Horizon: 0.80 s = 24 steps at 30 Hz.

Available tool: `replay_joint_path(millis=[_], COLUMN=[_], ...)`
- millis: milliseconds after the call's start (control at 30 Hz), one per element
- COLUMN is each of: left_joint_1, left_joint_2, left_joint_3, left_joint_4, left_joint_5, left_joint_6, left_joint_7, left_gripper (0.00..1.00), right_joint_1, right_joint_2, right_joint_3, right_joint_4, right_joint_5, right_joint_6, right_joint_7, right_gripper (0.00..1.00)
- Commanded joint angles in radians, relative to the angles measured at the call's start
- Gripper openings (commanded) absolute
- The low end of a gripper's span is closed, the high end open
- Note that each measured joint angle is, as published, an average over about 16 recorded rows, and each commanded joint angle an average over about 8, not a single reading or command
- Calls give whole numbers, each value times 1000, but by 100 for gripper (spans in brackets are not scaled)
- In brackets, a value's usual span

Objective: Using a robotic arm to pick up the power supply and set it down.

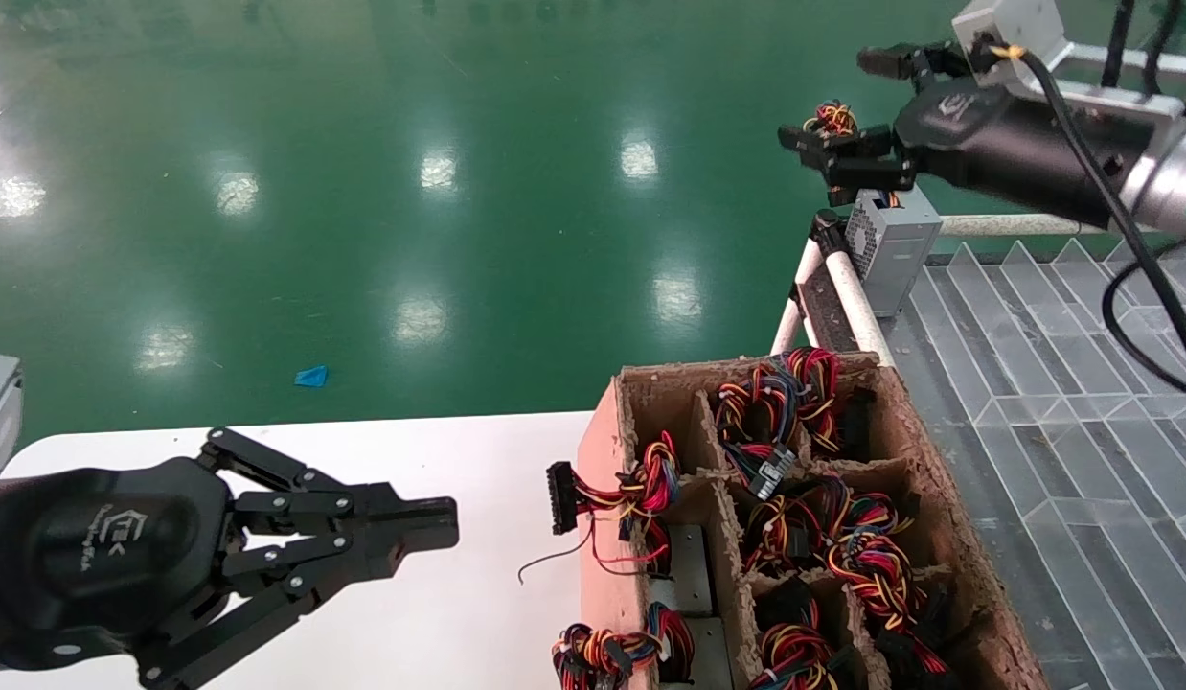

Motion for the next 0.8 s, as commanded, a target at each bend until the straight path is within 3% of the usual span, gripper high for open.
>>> replay_joint_path(millis=[33,800], left_joint_1=[0,0], left_joint_2=[0,0], left_joint_3=[0,0], left_joint_4=[0,0], left_joint_5=[0,0], left_joint_6=[0,0], left_joint_7=[0,0], left_gripper=[100,100], right_joint_1=[-32,-398], right_joint_2=[16,194], right_joint_3=[8,106], right_joint_4=[42,518], right_joint_5=[22,274], right_joint_6=[-22,-270], right_joint_7=[19,235], right_gripper=[100,100])
